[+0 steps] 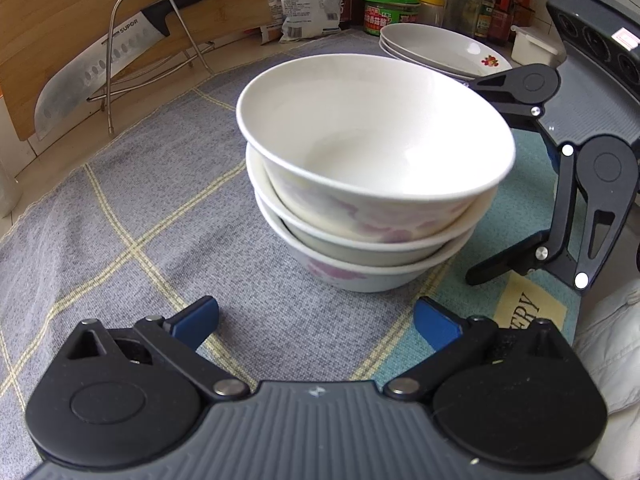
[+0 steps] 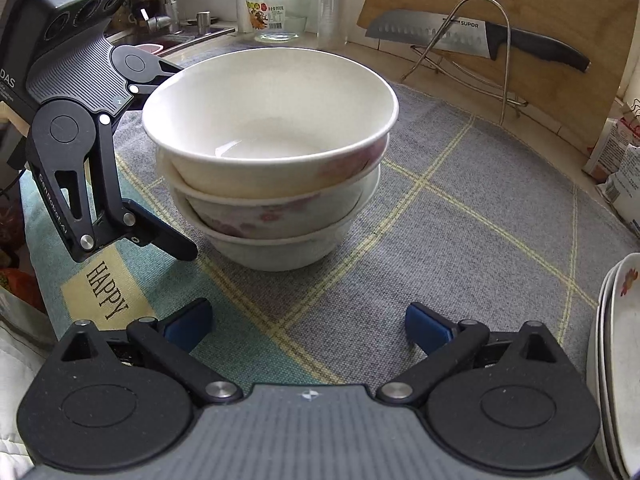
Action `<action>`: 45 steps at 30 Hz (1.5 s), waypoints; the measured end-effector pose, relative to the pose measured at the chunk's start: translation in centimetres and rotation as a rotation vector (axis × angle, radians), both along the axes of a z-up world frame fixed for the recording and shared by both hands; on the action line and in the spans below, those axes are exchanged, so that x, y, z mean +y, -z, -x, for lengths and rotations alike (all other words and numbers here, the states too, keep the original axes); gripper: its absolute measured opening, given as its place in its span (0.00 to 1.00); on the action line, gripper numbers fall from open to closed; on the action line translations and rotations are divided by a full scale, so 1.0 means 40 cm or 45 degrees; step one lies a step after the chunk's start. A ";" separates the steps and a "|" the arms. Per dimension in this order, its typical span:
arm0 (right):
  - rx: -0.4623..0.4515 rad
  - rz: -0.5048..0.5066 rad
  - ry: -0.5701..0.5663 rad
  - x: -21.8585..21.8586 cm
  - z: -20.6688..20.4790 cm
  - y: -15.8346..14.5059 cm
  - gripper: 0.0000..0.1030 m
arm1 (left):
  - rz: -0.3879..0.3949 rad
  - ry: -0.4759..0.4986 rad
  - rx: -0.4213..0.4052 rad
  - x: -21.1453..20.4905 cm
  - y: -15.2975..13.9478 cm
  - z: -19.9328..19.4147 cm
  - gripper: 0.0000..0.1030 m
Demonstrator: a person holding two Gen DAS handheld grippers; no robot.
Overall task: Organize plates and bowls
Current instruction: 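Grasp the stack of three bowls with the right gripper, then carry the bowl stack with the right gripper over the plate stack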
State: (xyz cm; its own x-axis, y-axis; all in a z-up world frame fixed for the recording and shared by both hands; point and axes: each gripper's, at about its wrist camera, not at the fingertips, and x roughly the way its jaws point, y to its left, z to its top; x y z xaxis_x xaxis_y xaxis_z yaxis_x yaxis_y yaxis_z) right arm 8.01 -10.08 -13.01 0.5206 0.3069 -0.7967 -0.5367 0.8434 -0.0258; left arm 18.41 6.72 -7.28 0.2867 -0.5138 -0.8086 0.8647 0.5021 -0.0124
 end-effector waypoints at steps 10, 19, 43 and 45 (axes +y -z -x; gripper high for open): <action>0.009 0.004 0.051 0.006 -0.014 -0.003 1.00 | 0.066 0.048 -0.034 0.000 0.008 -0.015 1.00; 0.032 0.024 0.116 0.022 -0.027 -0.004 1.00 | 0.068 0.140 -0.031 0.009 0.005 -0.025 0.99; 0.066 0.118 -0.309 0.086 -0.138 -0.041 0.94 | 0.113 0.571 0.087 -0.024 -0.021 -0.095 0.83; 0.074 0.119 -0.322 0.086 -0.140 -0.038 0.93 | 0.108 0.584 0.080 -0.026 -0.021 -0.095 0.83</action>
